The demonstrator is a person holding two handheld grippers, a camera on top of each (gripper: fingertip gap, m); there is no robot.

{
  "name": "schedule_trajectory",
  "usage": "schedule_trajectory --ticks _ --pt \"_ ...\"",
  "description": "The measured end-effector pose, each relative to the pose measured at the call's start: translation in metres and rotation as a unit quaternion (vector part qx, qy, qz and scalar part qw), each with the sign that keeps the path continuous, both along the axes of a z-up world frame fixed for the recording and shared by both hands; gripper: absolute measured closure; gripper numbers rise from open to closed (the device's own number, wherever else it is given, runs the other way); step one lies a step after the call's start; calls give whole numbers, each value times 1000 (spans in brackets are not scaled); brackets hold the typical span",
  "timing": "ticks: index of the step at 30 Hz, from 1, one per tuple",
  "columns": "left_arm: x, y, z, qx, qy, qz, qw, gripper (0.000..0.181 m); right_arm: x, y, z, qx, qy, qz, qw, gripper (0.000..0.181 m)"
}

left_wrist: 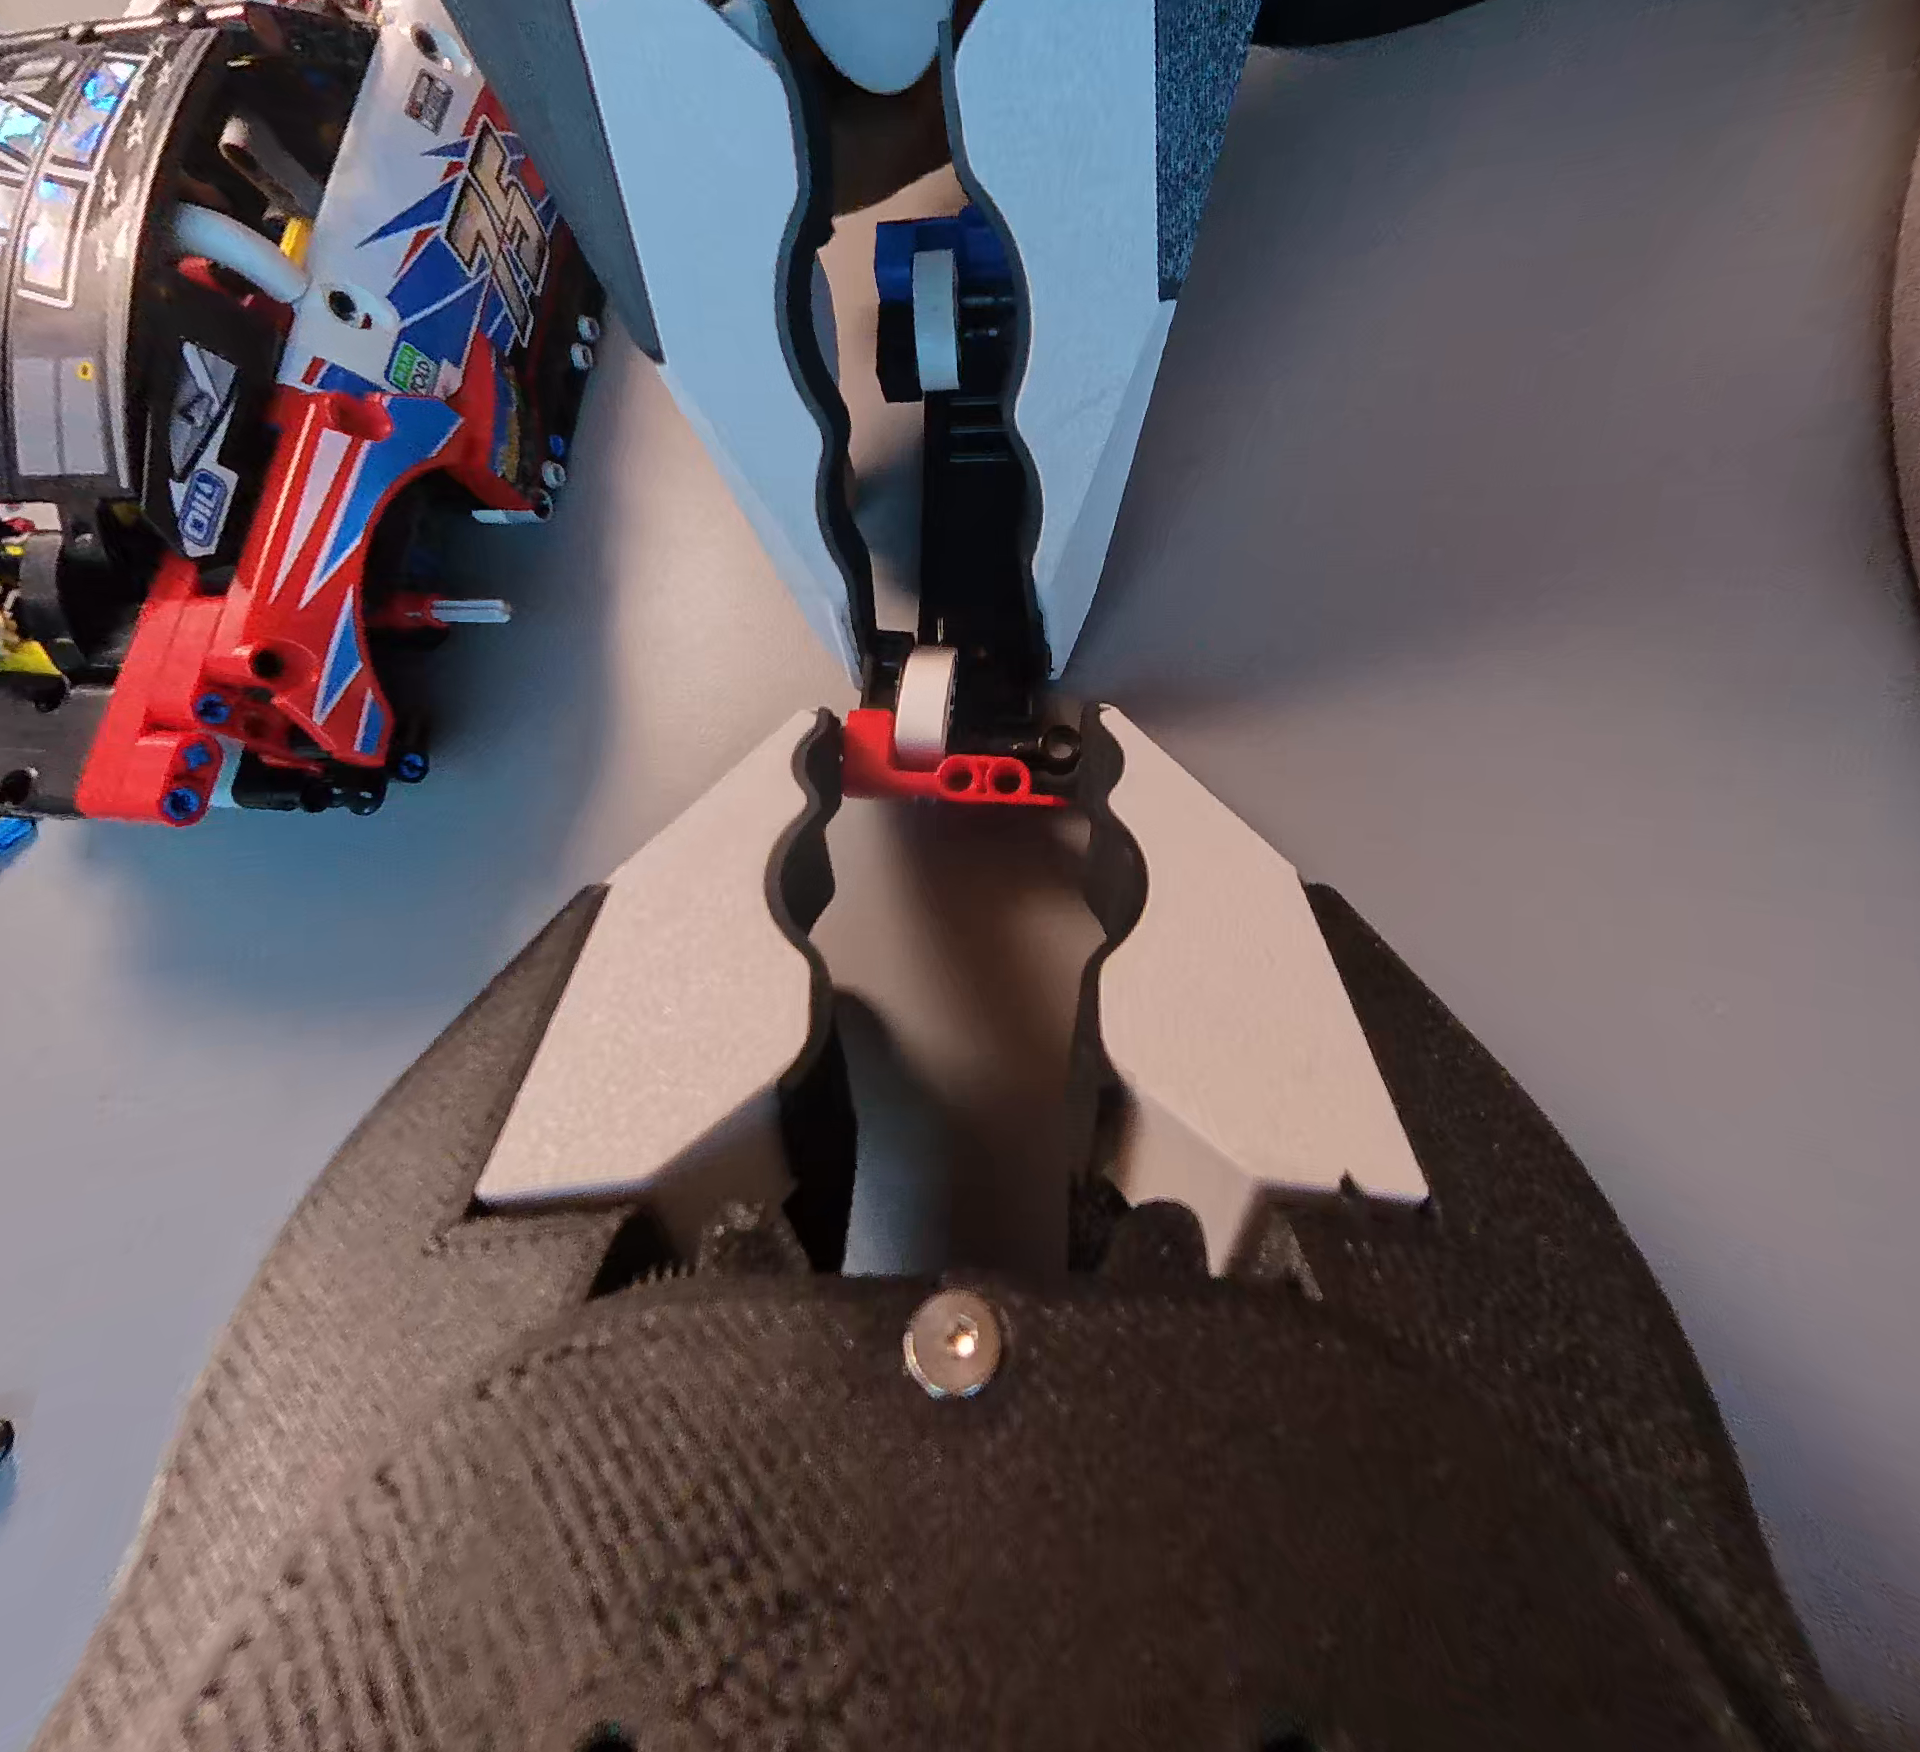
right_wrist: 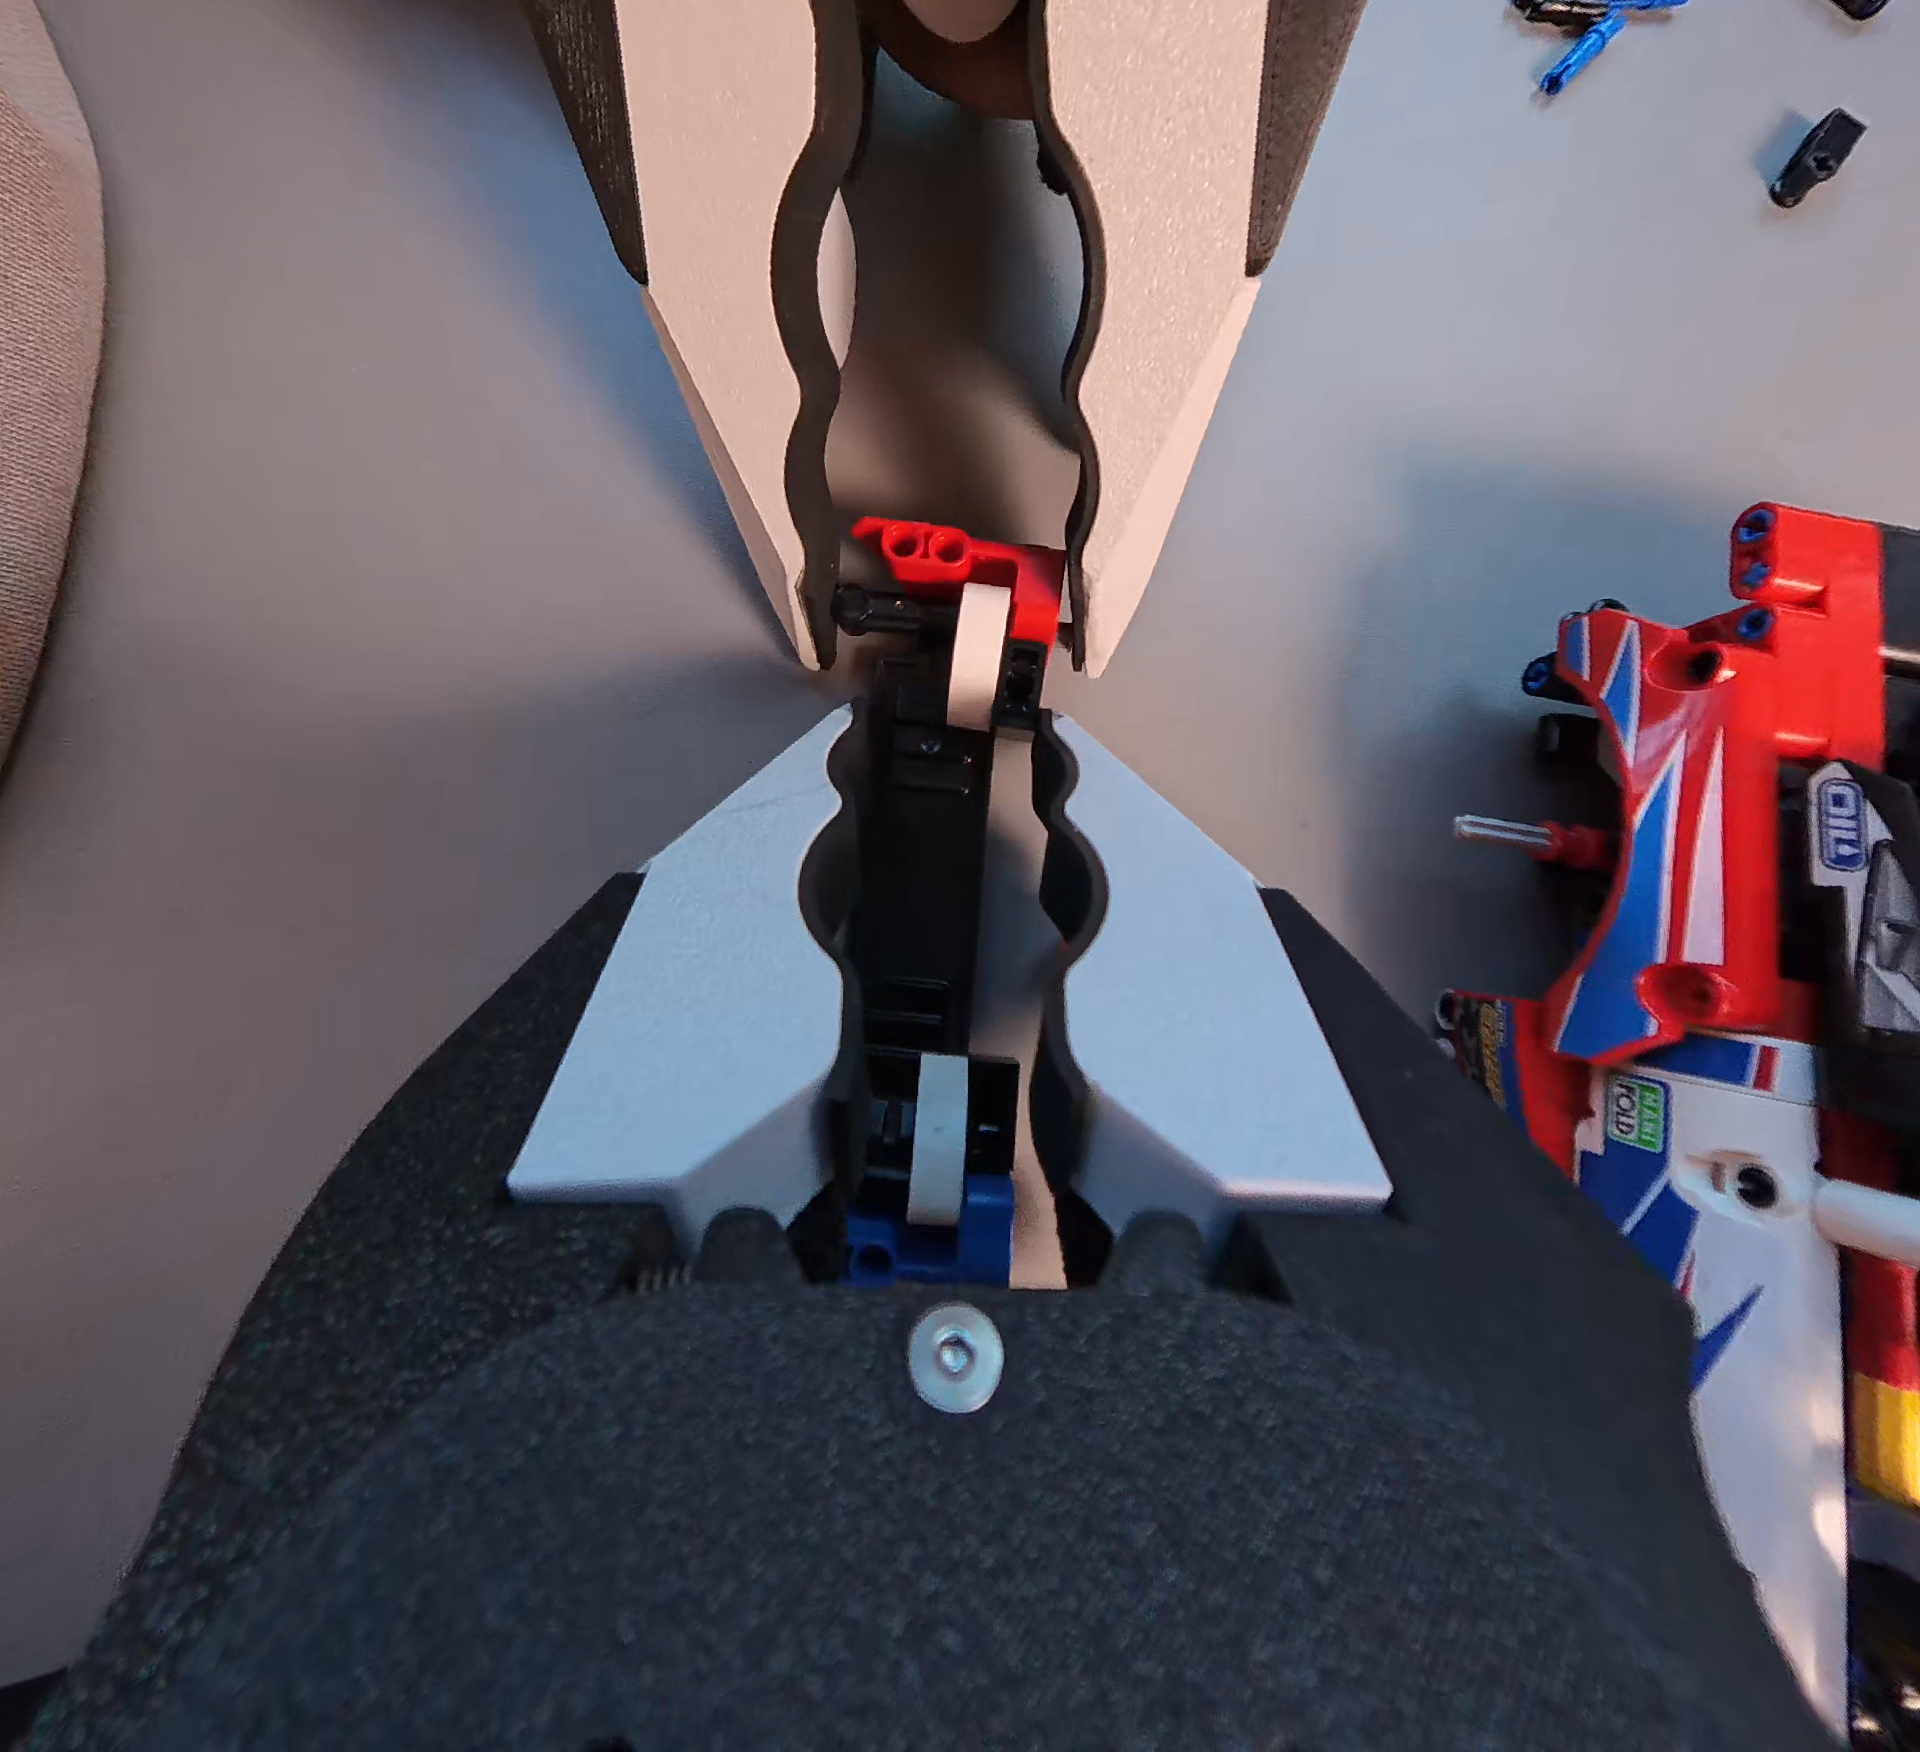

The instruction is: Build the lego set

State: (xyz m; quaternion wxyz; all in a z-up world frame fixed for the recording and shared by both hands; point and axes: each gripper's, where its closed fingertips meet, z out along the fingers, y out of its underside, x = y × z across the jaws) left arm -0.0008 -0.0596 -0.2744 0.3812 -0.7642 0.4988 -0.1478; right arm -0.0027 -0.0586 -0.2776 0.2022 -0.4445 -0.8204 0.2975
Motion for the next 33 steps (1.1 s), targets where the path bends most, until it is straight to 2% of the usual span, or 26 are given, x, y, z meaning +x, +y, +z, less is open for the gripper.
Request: schedule_trajectory --ticks 13,18,21,29,33 --pt "-1 0 0 -11 12 8 1000 137 -1 0 0 6 -4 9 1000 152" --pt "3 -1 0 -12 2 4 1000 137 -1 0 1 14 2 4 1000 138" --pt "3 -1 0 -17 -2 6 1000 137 0 -3 1 18 7 17 1000 149" --pt "4 -2 0 -35 -7 18 999 137 -3 -6 0 10 -11 36 999 151" --pt "1 -3 0 -28 -1 18 999 137 -6 -6 0 3 -12 24 1000 152"
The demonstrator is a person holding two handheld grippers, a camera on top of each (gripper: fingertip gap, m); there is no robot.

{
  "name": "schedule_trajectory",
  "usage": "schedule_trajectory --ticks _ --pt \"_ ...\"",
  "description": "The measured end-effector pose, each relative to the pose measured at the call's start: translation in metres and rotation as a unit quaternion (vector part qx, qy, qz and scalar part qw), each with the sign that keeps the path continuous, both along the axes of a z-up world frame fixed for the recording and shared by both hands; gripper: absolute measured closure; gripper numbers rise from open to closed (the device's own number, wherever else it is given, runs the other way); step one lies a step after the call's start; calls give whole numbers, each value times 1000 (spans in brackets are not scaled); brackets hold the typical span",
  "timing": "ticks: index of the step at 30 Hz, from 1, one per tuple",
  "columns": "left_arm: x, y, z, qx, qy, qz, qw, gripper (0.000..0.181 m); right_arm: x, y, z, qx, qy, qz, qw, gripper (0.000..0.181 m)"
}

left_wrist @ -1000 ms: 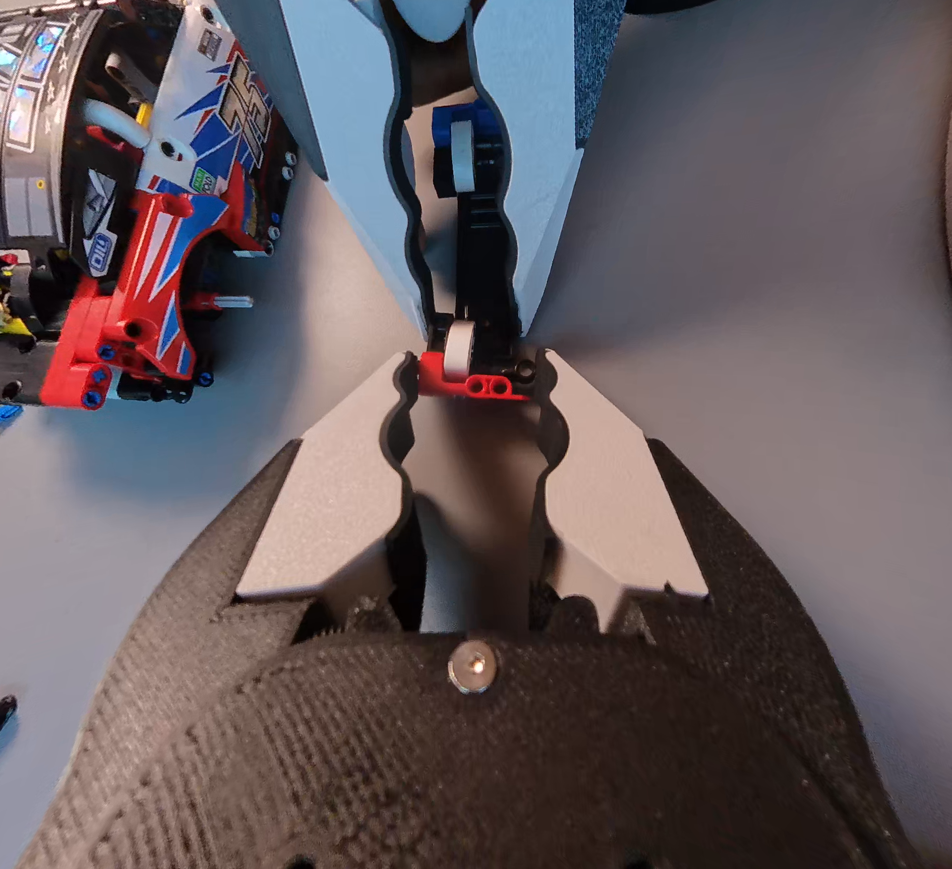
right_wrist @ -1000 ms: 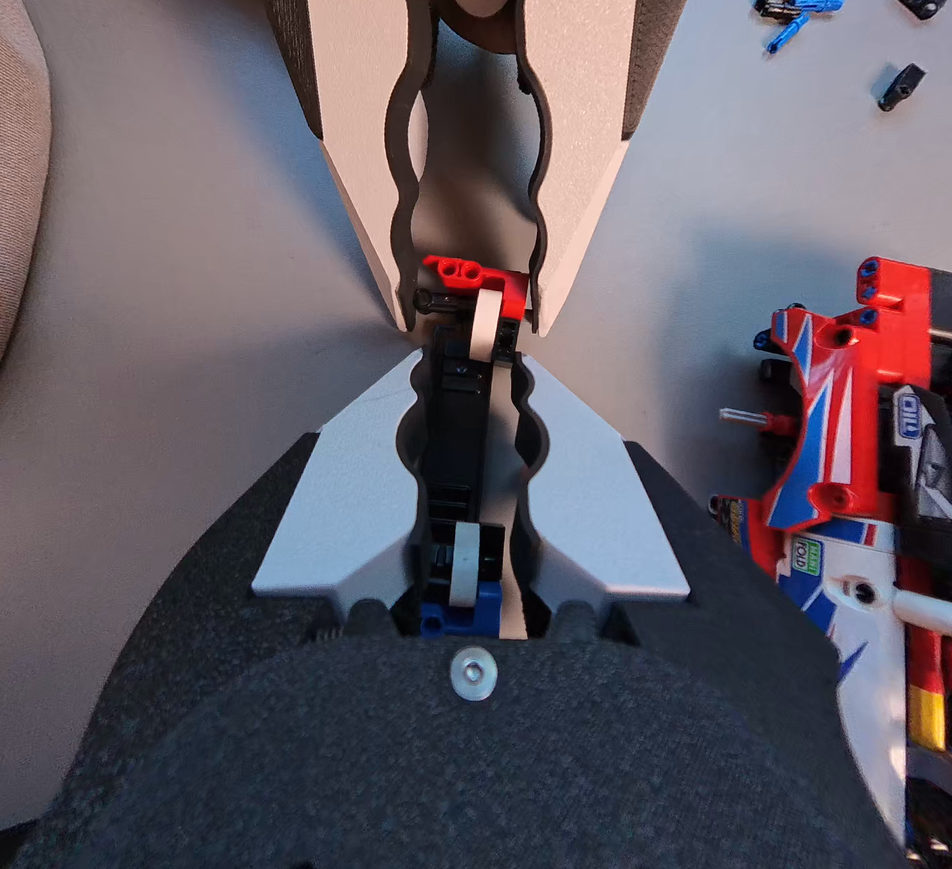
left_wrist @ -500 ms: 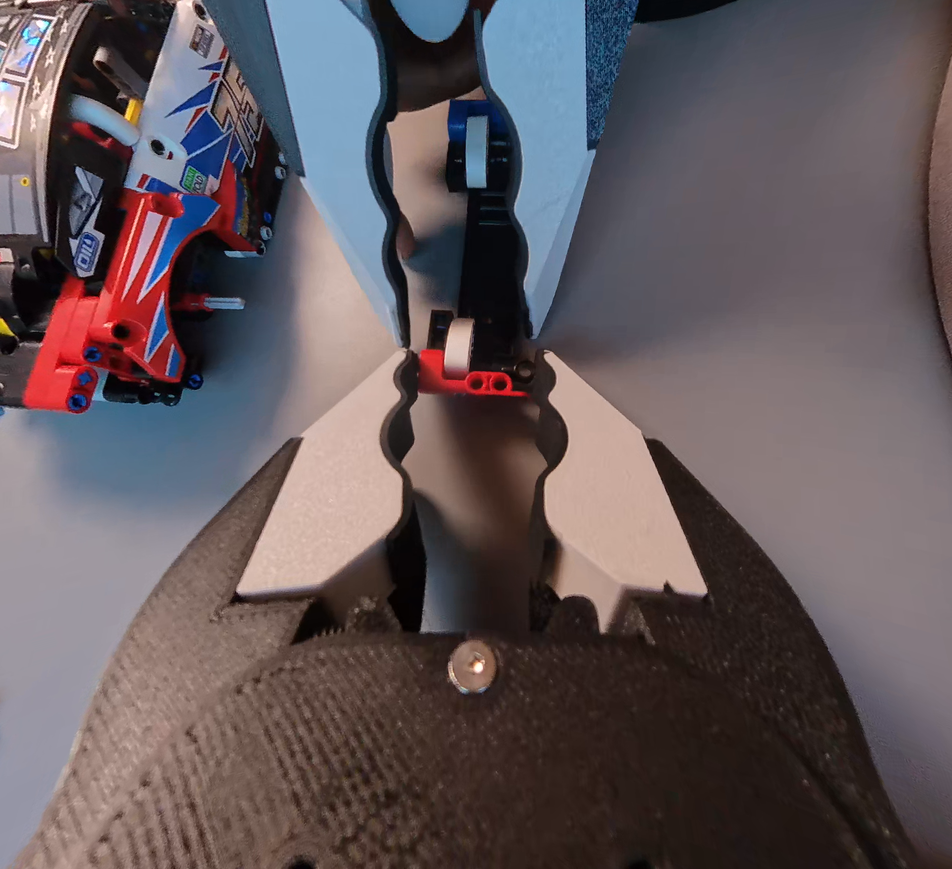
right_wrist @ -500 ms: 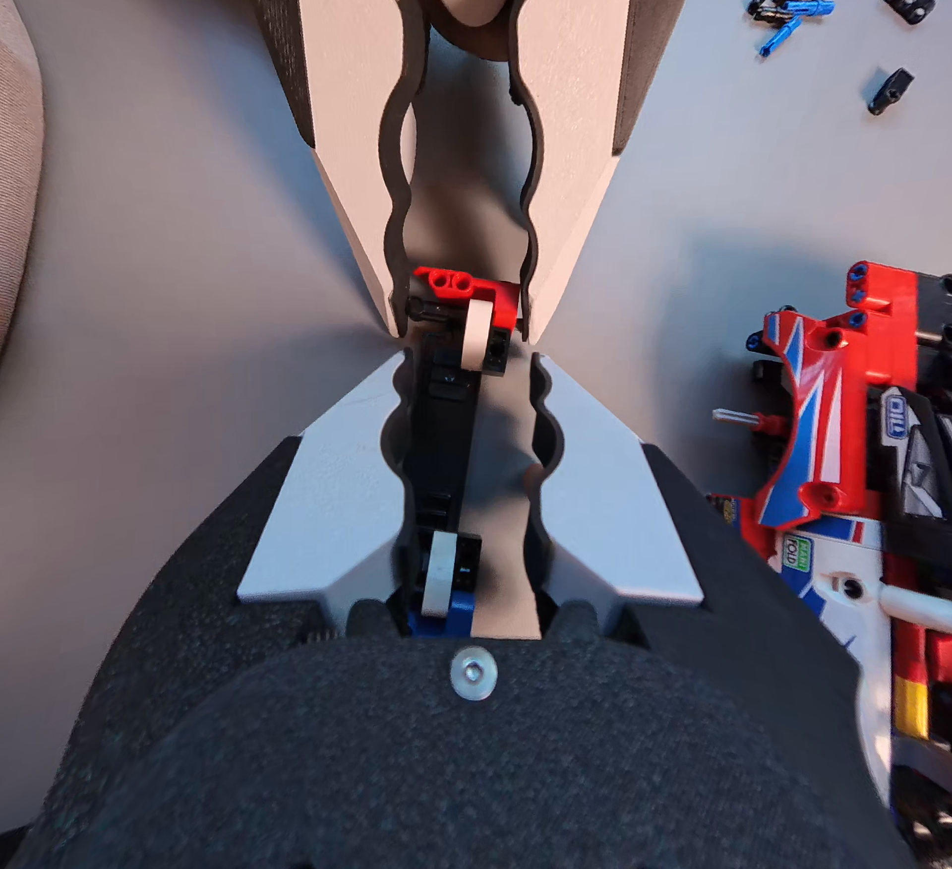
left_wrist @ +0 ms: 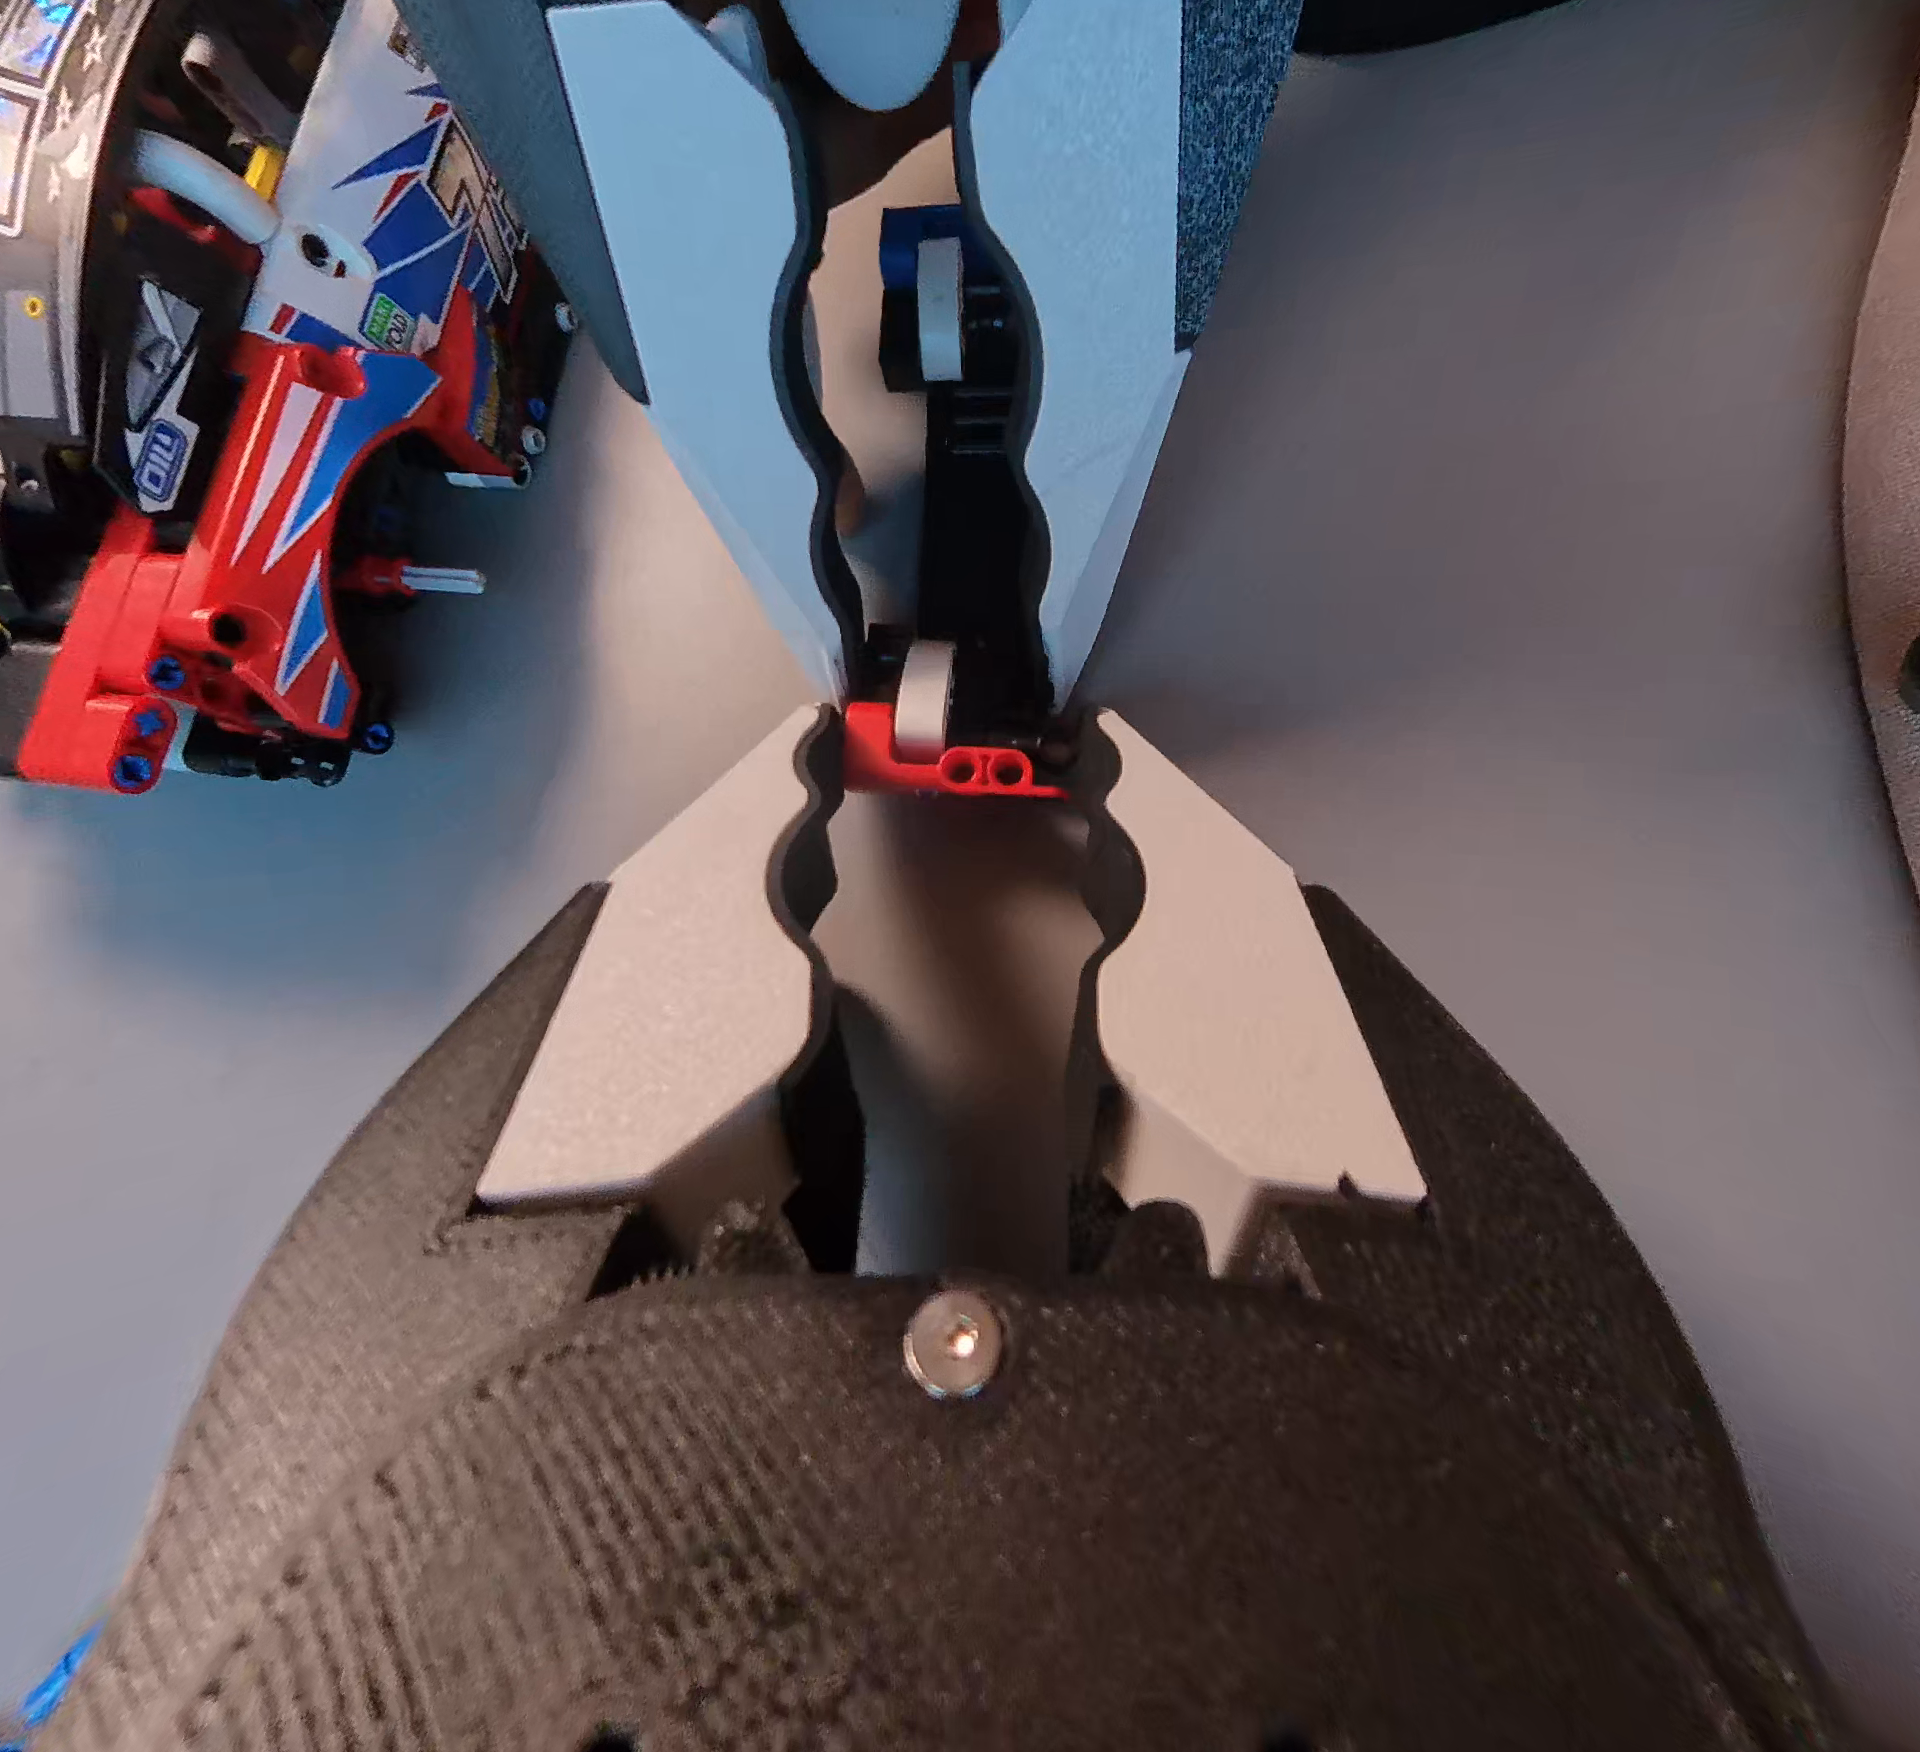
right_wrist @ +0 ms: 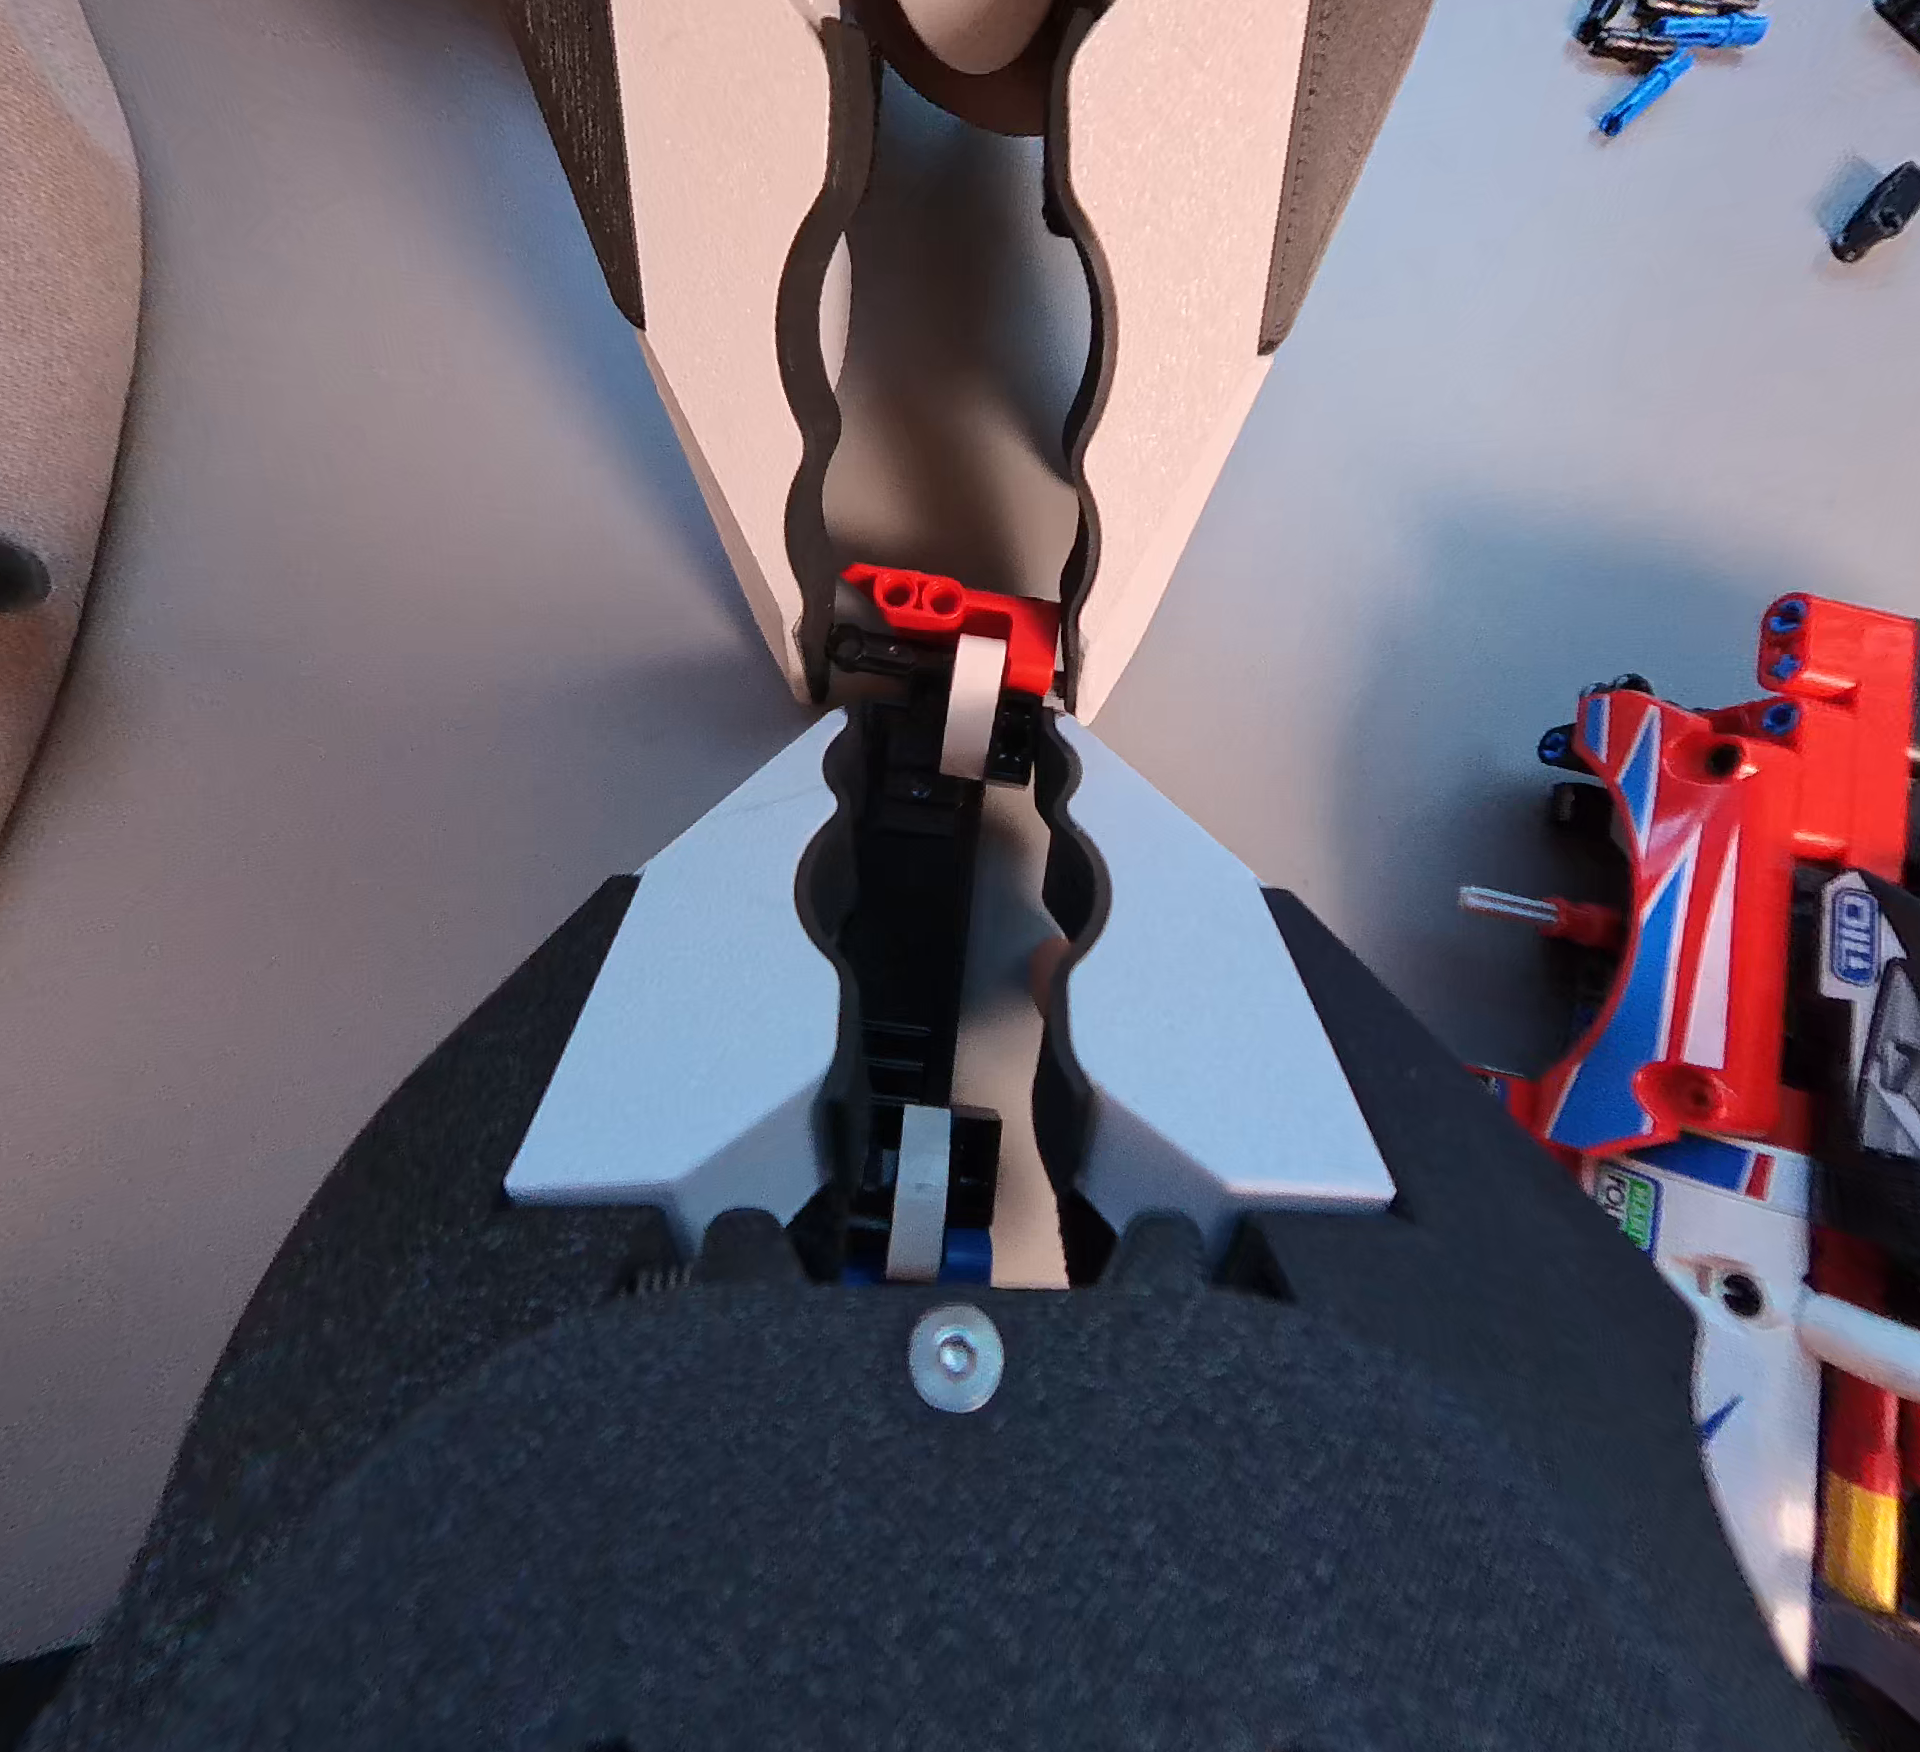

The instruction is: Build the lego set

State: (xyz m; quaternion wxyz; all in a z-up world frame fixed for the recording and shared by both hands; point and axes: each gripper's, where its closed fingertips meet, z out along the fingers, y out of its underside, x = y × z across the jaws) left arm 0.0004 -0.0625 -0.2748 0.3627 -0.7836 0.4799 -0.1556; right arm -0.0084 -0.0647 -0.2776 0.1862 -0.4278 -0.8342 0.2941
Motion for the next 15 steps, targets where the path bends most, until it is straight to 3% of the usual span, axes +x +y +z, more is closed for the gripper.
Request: schedule_trajectory --ticks 15 --pt "-4 -4 0 10 26 -20 999 139 -3 -4 -1 -8 -1 -2 1000 153"
